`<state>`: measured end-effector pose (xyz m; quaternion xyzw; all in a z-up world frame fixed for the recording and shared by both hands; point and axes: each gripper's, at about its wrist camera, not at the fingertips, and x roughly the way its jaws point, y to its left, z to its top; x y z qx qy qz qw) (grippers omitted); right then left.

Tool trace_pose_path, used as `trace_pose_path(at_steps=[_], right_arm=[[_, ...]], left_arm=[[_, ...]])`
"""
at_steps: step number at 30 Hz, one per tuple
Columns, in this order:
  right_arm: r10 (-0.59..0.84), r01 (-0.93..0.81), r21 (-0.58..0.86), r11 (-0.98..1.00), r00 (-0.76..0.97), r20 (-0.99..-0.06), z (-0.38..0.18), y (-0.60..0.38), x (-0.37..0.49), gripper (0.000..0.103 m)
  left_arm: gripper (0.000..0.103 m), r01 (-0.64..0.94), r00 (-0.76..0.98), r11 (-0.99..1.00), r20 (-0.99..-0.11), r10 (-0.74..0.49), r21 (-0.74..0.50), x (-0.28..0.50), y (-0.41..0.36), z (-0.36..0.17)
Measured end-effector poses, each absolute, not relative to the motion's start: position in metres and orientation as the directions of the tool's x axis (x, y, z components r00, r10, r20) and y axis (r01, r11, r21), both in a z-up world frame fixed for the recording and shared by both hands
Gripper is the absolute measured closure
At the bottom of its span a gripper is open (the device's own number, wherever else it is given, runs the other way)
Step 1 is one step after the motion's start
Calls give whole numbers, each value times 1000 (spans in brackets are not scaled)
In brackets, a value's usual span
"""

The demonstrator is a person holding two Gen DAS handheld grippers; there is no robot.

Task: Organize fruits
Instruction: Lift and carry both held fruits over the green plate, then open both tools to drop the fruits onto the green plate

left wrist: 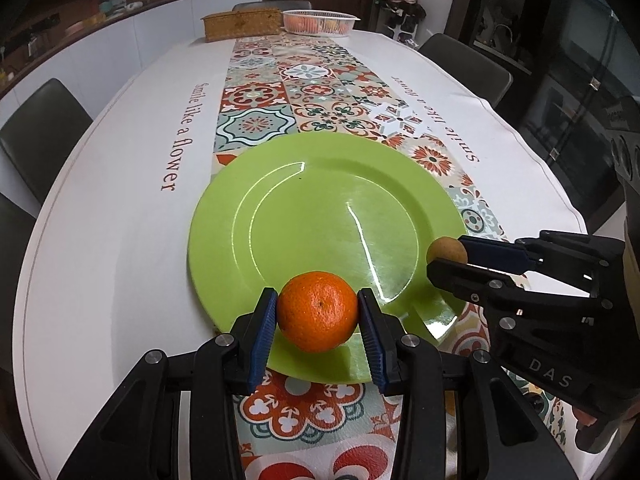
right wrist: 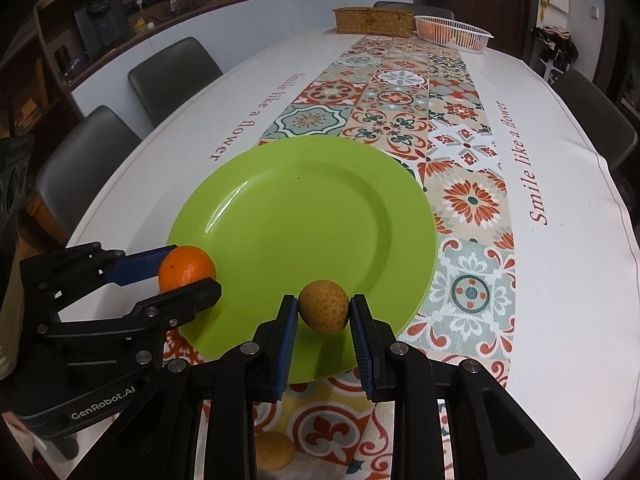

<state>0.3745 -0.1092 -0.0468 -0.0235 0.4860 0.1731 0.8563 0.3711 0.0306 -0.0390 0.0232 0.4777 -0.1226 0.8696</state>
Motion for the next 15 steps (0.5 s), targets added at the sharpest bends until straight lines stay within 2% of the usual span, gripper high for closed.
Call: trace_pose_path(at_steps=[1, 4, 15], right_arm=[[273, -320, 126, 939, 472, -838, -46, -109, 374, 75], [266, -316, 118, 941, 481, -835, -43, -110, 371, 72], [271, -275, 136, 952, 548, -791, -9, -134, 329, 69]], left_arm=[[63, 235, 514, 969, -837, -190, -75, 371, 31, -39], [54, 219, 532, 974, -830, -168, -56, 367, 33, -34], [52, 188, 630, 982, -765, -134, -17, 314, 32, 11]])
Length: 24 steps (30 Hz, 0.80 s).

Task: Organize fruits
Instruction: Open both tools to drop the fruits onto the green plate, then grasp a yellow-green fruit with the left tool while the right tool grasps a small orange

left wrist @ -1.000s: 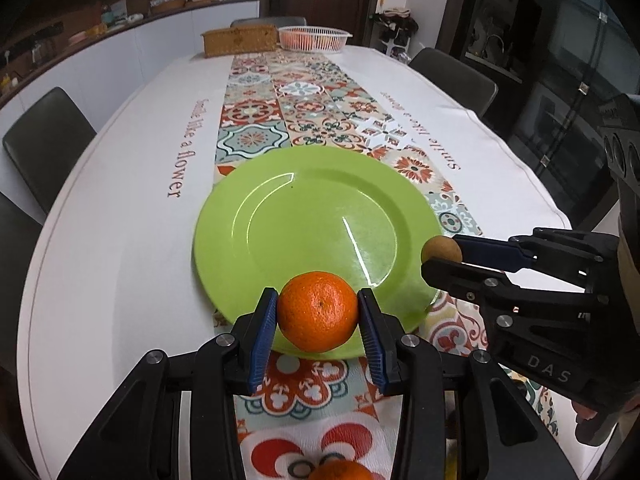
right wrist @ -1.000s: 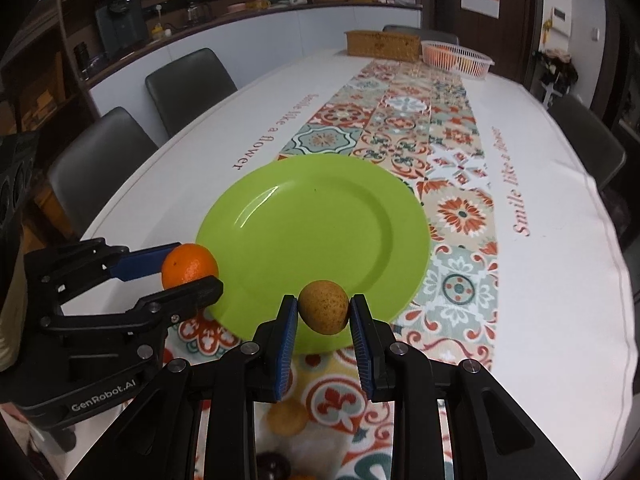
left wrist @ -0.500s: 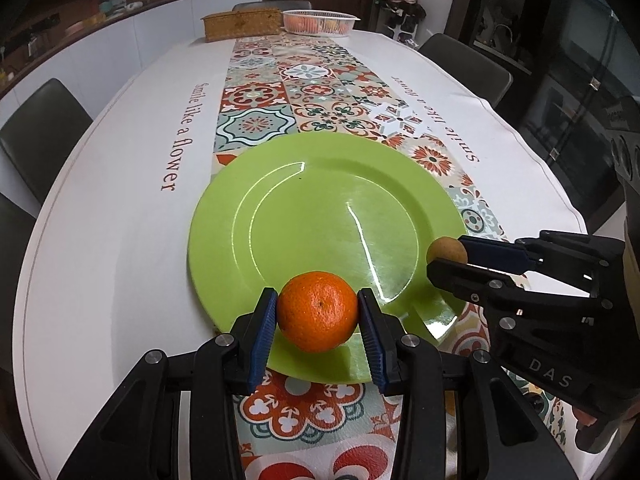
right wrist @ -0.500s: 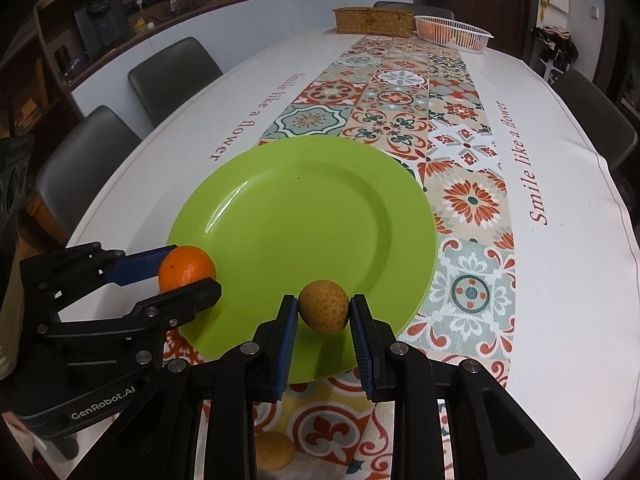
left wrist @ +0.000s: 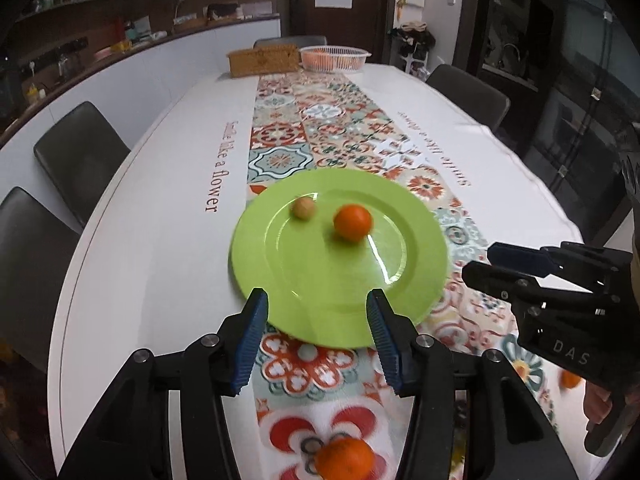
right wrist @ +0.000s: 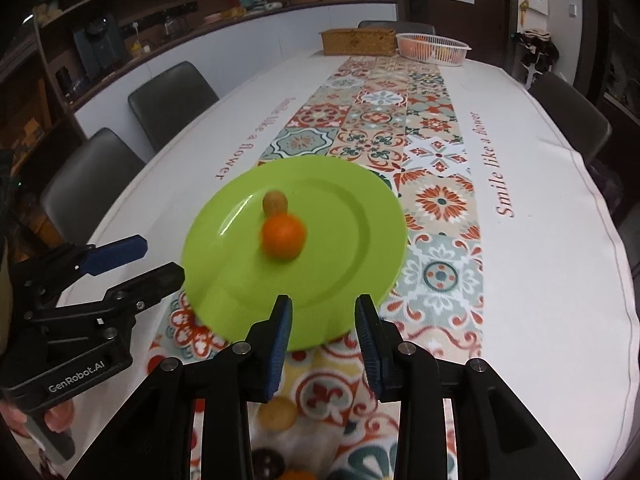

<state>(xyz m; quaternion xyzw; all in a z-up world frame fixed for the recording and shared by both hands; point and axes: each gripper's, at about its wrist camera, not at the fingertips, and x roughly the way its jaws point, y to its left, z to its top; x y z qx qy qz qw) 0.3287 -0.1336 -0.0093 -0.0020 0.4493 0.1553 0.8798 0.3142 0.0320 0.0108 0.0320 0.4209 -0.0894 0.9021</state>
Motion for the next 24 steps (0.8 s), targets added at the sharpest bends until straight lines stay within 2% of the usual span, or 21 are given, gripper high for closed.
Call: trace_pose_path(at_steps=[5, 7, 12, 15, 24], right_arm=[[265, -277, 116, 954, 593, -760, 12, -143, 300, 69], [266, -275, 117, 954, 606, -750, 18, -146, 289, 63], [261, -262, 113, 958, 646, -717, 33, -156, 255, 59], [246, -250, 98, 963, 676, -694, 40, -162, 234, 52], [220, -230, 74, 971, 720, -658, 49, -173, 184, 45]], left_arm=[[49, 194, 667, 980, -727, -164, -43, 281, 26, 28], [48, 204, 676, 978, -714, -179, -53, 271, 23, 32], [45, 210, 701, 975, -685, -198, -68, 238, 16, 44], [43, 197, 717, 978, -670, -194, -71, 219, 13, 50], [37, 198, 750, 978, -634, -190, -58, 174, 3, 56]])
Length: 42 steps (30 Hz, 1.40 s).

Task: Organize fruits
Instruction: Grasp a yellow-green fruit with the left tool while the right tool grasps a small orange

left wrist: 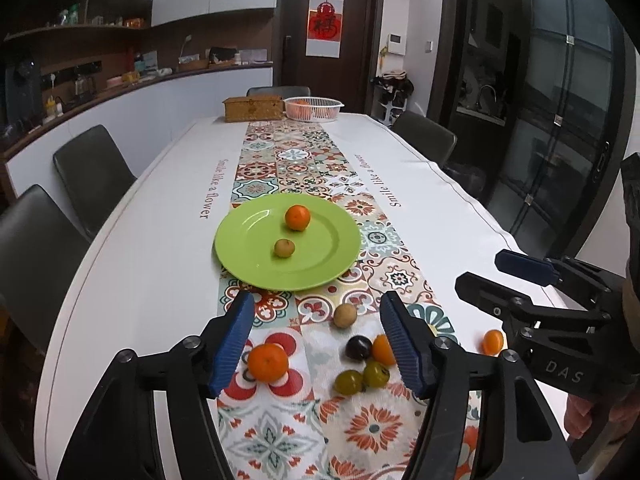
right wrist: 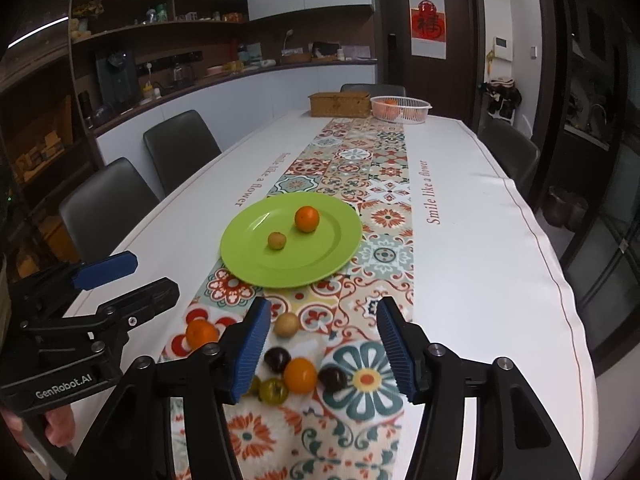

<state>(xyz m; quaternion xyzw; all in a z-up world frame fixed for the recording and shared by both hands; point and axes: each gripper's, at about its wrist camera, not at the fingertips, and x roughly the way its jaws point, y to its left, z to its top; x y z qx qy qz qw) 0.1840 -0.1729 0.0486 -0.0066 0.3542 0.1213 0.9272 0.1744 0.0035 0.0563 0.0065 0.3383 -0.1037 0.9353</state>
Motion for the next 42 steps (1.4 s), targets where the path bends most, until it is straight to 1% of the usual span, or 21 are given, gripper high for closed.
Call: trace_pose_path(at_steps=[8, 10, 12, 16, 24, 35, 38, 42], right_arm=[[178, -182, 63, 981, 726, -664, 40, -186, 151, 44], [166, -165, 65, 984, 726, -668, 37, -189, 145, 39], [154, -147, 68, 987, 725, -671, 33, -192, 139, 39], [133, -111, 76, 991, 731, -670, 29, -197, 129, 39], [83, -31, 92, 995, 767, -636, 19, -207, 103, 38], [-36, 82, 58, 995, 832, -554, 8, -221, 68, 38], [-53, 94, 46, 994, 828, -558, 4, -222, 66, 38], [-57, 113, 58, 992, 800, -597, -8, -228, 77, 38]], left_arm=[[28, 165, 769, 986, -625, -134, -9, 148, -6, 47], [27, 163, 765, 986, -630, -133, -10, 144, -6, 43], [25, 162, 760, 987, -637, -130, -9, 141, -6, 38], [24, 153, 769, 988, -627, -123, -6, 132, -4, 34], [24, 131, 786, 991, -611, -96, 12, 118, -7, 25], [24, 136, 801, 990, -592, -87, 38, 99, -12, 10], [24, 139, 788, 989, -611, -82, 47, 102, -15, 1], [24, 146, 770, 988, -634, -79, 55, 112, -18, -9]])
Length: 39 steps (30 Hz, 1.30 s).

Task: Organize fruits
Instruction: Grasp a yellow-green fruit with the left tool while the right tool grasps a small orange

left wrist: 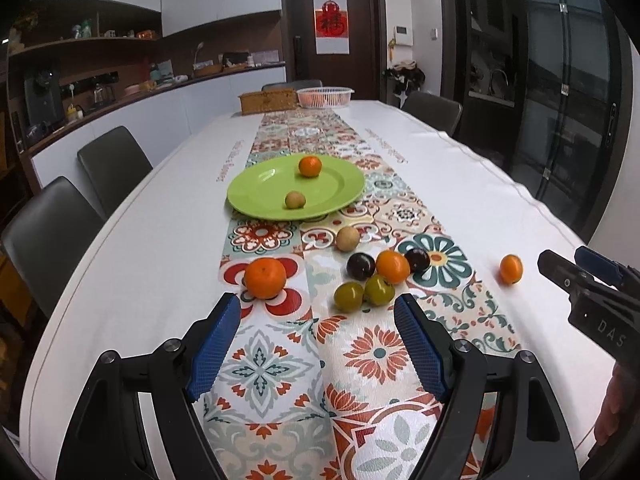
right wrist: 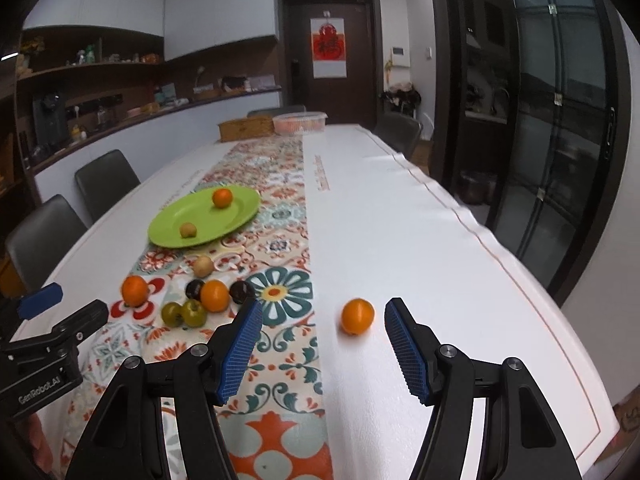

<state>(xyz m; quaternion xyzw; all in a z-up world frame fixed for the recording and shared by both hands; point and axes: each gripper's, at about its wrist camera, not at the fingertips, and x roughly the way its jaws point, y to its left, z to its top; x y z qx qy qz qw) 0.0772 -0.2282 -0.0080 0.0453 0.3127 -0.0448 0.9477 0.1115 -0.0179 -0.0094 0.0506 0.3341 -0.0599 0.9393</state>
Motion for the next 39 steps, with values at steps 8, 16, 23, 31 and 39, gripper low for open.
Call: trace_pose_path(at_steps=[8, 16, 23, 31, 39], right_arm=[[-51, 160, 95, 983, 723, -689, -38, -238, 108, 38], [-65, 222, 113, 969, 662, -747, -56, -247, 129, 39], [-80, 242, 98, 965, 632, -771, -64, -249, 141, 39], [-95, 251, 82, 965, 621, -778, -67, -251, 150, 41], [-93, 247, 80, 966, 617, -781, -70, -252, 155, 49]], left_arm=[[28, 193, 727, 976, -683, -74, 99, 135, -22, -32], [42, 230, 668, 972, -735, -117, 55, 156, -23, -49], [54, 269, 634, 962, -761, -140, 46, 171, -29, -61], [57, 295, 616, 955, -771, -162, 36, 179, -34, -66], [61, 317, 613, 948, -768, -184, 26, 183, -37, -67]])
